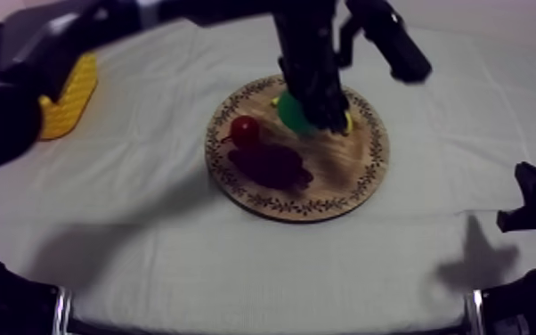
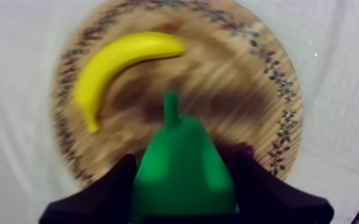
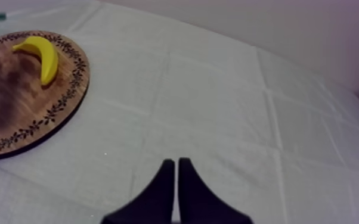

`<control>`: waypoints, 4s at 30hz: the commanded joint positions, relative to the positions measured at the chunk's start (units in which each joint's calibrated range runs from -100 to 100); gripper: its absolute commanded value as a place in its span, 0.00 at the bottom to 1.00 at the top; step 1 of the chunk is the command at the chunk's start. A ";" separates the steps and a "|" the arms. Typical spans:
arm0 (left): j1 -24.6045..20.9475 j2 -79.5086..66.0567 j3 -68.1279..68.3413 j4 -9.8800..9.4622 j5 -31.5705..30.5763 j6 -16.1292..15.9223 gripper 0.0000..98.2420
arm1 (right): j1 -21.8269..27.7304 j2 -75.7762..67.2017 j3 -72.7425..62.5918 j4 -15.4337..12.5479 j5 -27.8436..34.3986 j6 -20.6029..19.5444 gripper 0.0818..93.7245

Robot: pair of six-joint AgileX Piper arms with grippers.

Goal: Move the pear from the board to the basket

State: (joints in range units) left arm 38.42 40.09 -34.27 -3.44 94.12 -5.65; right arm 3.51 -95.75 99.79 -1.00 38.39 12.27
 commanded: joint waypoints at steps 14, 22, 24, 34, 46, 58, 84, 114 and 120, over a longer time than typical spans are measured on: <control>-14.78 -22.26 10.60 -4.94 2.13 1.37 0.55 | 0.01 -0.01 -0.01 0.00 0.00 0.06 0.00; -25.56 -22.64 7.92 -5.97 2.15 -0.74 0.55 | 0.01 -0.01 -0.01 0.00 0.00 0.06 0.00; -28.15 -21.44 6.09 -6.04 2.19 -1.32 0.55 | 0.01 -0.01 -0.01 0.00 0.00 0.04 0.00; -37.19 -12.11 -0.56 -6.44 0.94 -2.79 0.58 | 0.01 -0.01 -0.01 0.00 0.00 0.05 0.00; -42.15 -3.91 3.13 -6.16 -3.81 -2.55 0.62 | 0.01 -0.01 -0.01 0.00 0.00 0.06 0.00; -44.01 -6.40 9.92 -5.56 -7.87 -2.96 0.89 | 0.01 -0.01 -0.01 0.00 0.00 0.06 0.00; -43.92 -65.24 44.97 1.05 -12.88 -1.32 0.73 | 0.01 -0.01 -0.01 0.00 0.00 0.06 0.00; -42.68 -126.55 118.74 9.39 -60.01 0.75 0.00 | 0.01 -0.01 -0.01 0.00 0.00 0.06 0.00; -42.76 -133.47 129.75 9.00 -64.19 1.34 0.00 | 0.01 -0.01 -0.01 0.00 0.00 0.06 0.00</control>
State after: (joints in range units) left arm -4.29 -91.53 89.32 5.60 30.33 -4.33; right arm 3.51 -95.75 99.79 -1.00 38.39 12.33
